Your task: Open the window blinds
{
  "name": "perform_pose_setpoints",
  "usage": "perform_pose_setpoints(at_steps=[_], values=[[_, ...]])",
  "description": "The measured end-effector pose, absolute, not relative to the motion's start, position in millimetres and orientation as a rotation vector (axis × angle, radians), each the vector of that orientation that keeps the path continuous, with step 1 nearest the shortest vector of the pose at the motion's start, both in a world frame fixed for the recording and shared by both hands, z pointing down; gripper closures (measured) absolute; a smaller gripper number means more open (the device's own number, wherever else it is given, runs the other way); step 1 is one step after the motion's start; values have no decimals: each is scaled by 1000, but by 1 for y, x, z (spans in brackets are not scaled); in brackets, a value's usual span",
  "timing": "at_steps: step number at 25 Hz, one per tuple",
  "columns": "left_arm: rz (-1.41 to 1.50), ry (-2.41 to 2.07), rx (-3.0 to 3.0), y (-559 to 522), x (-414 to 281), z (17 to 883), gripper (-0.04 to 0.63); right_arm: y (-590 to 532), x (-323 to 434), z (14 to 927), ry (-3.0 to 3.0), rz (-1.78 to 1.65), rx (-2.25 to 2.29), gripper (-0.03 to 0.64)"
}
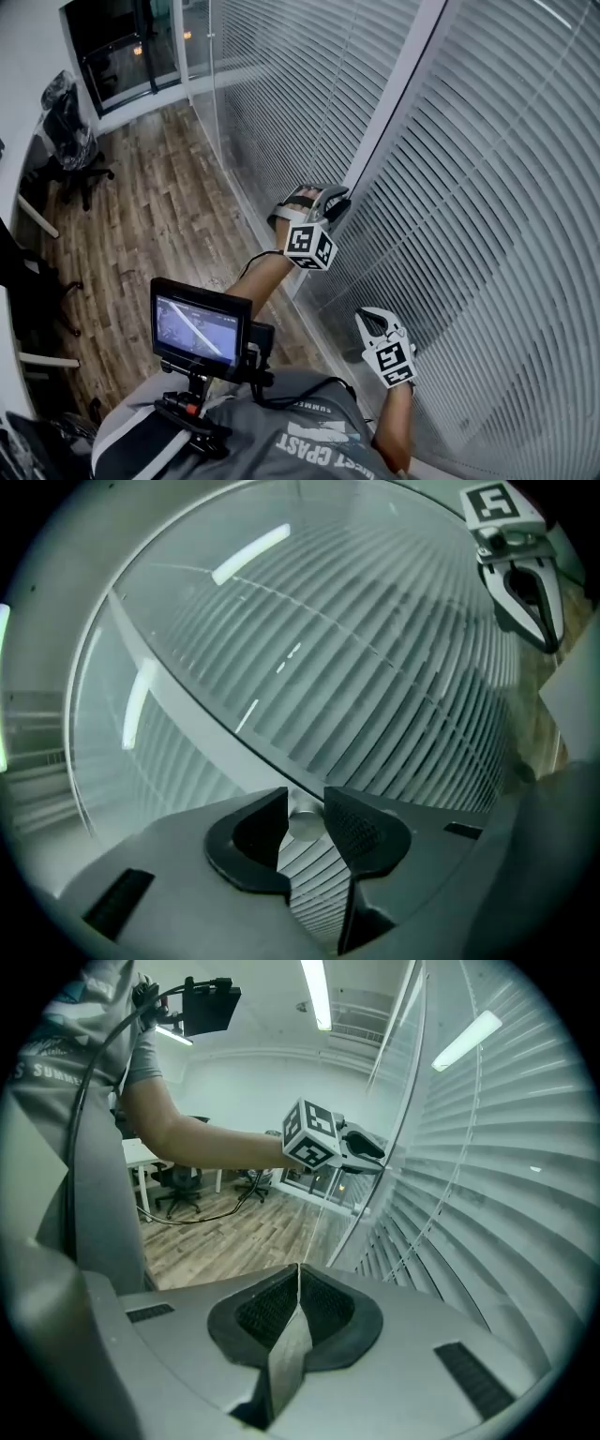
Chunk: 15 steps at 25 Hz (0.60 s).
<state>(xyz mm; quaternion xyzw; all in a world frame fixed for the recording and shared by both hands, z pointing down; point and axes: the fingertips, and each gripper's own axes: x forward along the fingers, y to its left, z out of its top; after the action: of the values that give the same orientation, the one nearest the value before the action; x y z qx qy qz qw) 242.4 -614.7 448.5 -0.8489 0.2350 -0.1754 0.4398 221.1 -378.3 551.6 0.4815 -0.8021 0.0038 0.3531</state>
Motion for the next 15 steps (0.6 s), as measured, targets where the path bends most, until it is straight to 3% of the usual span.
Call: perform_pose_setpoints(at_steps=[15], values=[[-503,566,-2051,-621,238,456,465,-376,226,559,-2072,36,1243,612]])
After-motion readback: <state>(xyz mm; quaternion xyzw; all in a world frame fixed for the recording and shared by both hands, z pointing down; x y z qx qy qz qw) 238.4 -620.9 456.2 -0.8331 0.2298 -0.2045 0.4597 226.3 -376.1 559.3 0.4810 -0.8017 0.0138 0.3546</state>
